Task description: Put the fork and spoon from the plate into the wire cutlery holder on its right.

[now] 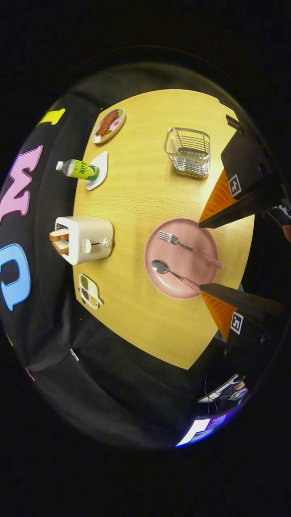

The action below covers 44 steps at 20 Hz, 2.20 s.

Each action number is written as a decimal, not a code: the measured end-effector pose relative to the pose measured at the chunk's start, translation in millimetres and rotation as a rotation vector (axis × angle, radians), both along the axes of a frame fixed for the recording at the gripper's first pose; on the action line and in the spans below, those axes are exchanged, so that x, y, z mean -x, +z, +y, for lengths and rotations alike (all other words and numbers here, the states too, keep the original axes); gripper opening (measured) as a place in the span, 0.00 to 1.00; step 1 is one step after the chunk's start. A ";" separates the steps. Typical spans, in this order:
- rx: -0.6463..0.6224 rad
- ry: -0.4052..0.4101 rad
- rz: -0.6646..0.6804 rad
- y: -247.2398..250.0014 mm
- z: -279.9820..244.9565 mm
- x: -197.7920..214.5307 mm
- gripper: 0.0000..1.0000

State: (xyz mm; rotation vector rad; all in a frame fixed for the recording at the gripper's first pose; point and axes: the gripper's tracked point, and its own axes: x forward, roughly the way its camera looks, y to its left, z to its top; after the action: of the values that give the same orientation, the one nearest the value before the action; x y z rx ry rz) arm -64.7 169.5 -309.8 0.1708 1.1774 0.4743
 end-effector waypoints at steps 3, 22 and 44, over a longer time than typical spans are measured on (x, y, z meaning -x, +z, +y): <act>-0.008 -0.009 0.099 -31.7 17.8 5.3 0.83; 0.193 -0.003 0.296 -136.1 35.7 15.9 0.35; 0.058 0.082 0.015 -17.5 -96.3 -24.8 0.12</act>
State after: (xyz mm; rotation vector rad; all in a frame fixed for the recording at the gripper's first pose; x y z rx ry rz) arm -39.9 73.2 -327.3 0.0767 1.2150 0.5106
